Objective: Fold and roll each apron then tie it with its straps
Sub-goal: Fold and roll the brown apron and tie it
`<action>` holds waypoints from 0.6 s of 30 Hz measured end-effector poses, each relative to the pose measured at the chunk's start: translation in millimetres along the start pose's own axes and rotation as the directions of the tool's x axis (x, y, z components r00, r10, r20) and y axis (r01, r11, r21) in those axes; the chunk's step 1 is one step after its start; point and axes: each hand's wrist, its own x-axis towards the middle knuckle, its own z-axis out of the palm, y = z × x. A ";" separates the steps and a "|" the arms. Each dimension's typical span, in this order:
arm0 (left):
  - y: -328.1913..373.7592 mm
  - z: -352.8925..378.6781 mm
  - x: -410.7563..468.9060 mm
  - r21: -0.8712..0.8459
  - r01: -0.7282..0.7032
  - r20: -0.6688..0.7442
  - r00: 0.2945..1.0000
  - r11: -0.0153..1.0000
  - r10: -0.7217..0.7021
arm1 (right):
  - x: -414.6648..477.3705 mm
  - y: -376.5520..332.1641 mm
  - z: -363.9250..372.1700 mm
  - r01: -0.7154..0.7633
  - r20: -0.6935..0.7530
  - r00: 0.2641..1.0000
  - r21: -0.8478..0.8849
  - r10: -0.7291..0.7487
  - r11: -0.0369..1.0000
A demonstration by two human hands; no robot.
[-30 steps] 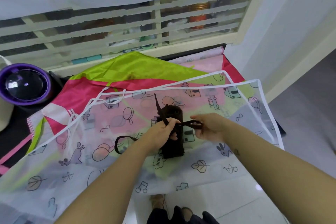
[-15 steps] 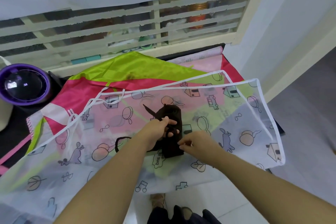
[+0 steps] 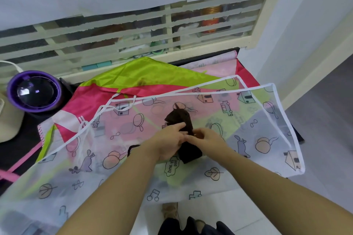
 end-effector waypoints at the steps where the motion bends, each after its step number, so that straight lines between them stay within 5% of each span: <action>1: -3.0 0.2 1.6 0.075 -0.002 -0.001 1.000 0.997 0.003 | 0.5 0.3 6.5 -0.013 -0.041 0.999 0.029 0.014 1.000; 6: -10.0 8.4 -1.5 0.382 -0.045 -0.027 0.998 0.923 0.059 | 4.2 -0.5 11.3 -0.020 -0.205 0.978 0.084 0.037 0.996; 13: -2.5 10.0 -0.4 0.543 -0.070 -0.268 0.930 0.837 0.251 | 12.0 1.9 10.0 -0.065 -0.100 0.991 0.222 0.089 0.973; 18: -2.5 7.1 3.5 0.685 -0.065 -0.247 0.916 0.726 0.315 | 11.1 6.5 11.0 -0.075 -0.044 0.993 0.463 0.107 0.883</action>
